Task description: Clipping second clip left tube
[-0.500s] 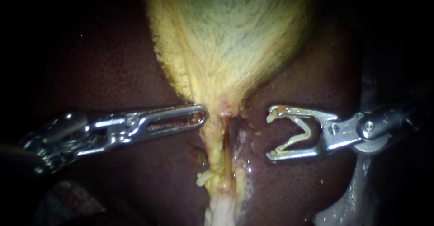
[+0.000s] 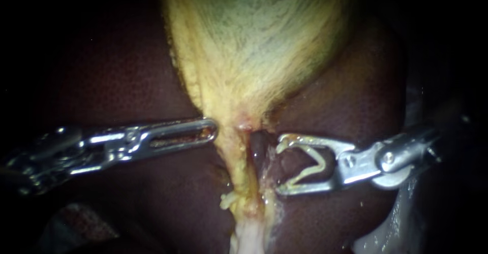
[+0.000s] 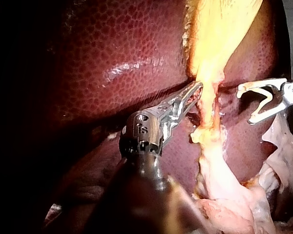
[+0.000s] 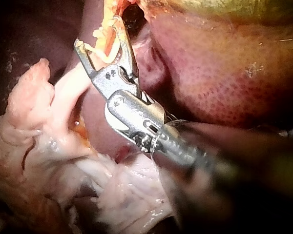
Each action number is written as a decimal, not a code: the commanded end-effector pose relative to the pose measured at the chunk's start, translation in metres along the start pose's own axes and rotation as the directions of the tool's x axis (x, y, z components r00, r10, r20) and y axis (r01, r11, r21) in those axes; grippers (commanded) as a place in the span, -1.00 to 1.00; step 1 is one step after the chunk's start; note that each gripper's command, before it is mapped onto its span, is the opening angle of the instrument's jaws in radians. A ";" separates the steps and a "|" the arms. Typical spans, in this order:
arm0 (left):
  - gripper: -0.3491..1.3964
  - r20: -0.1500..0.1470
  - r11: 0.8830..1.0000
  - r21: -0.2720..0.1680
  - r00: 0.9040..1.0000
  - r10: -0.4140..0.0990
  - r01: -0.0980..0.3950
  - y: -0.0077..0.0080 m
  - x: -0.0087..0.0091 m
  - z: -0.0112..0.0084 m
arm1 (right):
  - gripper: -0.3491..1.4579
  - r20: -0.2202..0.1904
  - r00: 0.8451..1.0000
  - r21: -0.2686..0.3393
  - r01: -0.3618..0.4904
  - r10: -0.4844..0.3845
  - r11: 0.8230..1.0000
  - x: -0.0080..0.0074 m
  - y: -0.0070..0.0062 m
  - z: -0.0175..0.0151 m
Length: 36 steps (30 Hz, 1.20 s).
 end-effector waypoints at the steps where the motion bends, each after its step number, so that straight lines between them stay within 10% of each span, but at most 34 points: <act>1: -0.98 0.002 1.000 -0.001 1.000 -0.001 0.001 0.0000 -0.0001 -0.0003 | 0.05 -0.001 1.000 0.007 -0.007 0.007 1.000 -0.0003 0.0000 0.0009; 9: -0.98 0.004 1.000 -0.005 1.000 -0.004 0.004 -0.0011 -0.0001 -0.0012 | 0.05 -0.001 0.998 0.031 -0.057 0.057 0.998 -0.0039 0.0006 0.0063; 19: -0.98 0.002 1.000 -0.008 1.000 -0.007 0.007 -0.0024 -0.0004 -0.0019 | 0.02 0.075 0.995 -0.018 -0.072 0.073 0.997 -0.0071 0.0033 0.0044; 36: -0.98 0.015 1.000 -0.011 1.000 -0.011 0.012 -0.0038 -0.0006 -0.0013 | -0.01 0.088 0.991 -0.041 -0.098 0.101 0.994 -0.0069 0.0028 0.0069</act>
